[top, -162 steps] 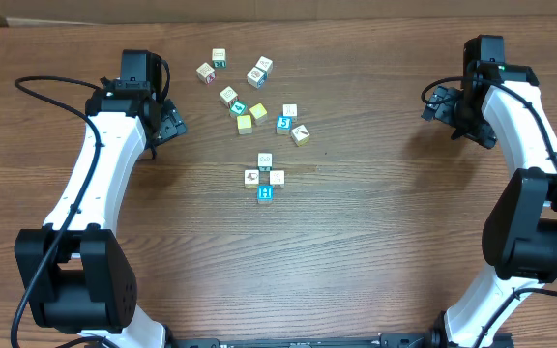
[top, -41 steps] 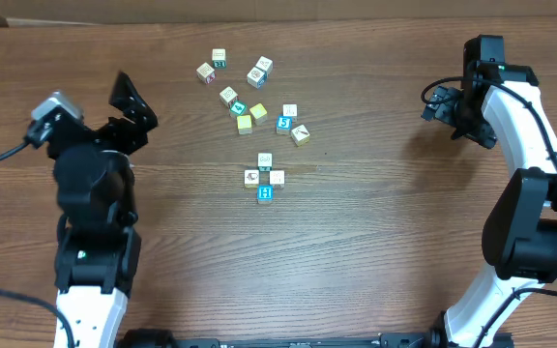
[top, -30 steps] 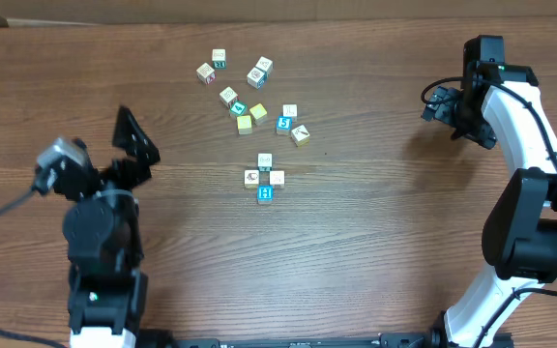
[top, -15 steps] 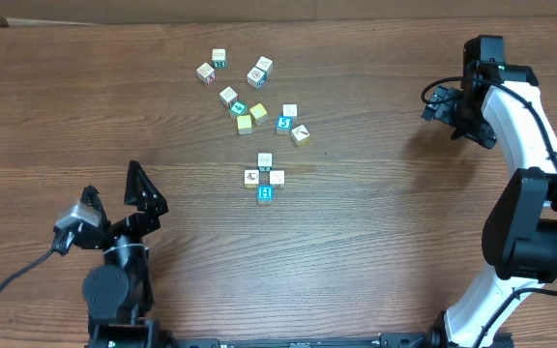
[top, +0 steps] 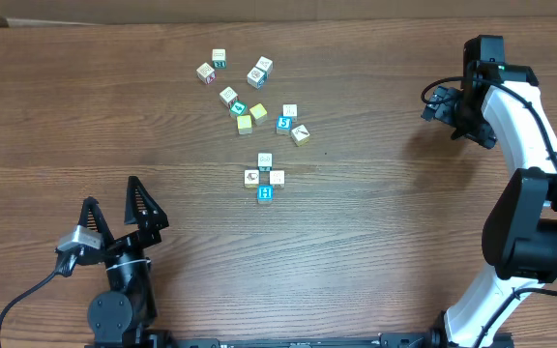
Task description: Form a circle
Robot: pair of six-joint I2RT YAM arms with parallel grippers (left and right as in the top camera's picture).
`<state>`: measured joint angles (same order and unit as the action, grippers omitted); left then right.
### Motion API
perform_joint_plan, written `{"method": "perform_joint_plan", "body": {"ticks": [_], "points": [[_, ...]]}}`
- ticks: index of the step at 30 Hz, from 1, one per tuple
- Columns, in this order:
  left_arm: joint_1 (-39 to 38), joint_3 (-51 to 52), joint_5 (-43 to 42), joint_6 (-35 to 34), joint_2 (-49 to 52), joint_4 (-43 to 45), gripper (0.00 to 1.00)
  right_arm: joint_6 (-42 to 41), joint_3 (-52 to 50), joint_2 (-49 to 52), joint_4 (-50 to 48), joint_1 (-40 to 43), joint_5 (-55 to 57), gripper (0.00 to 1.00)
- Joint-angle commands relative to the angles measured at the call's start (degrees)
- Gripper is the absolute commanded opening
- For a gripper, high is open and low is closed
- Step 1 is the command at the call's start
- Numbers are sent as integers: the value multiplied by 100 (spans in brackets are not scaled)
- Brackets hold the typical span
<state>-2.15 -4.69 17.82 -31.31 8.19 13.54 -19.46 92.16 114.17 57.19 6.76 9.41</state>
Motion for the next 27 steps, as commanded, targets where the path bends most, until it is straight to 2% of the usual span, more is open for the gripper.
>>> {"method": "perform_joint_plan", "body": {"ticks": [1,13,21,27], "points": [[-11,48,61,48,-188,31,99,4,122,-144,-7,7,63,100],[-11,452,61,46,-778,22,99,4,122,-144,-7,7,63,100],[0,442,72,50,-800,-44,100,4,122,-144,-7,7,63,100],[0,442,72,50,-800,-522,100,4,122,-144,-7,7,63,100]]}}
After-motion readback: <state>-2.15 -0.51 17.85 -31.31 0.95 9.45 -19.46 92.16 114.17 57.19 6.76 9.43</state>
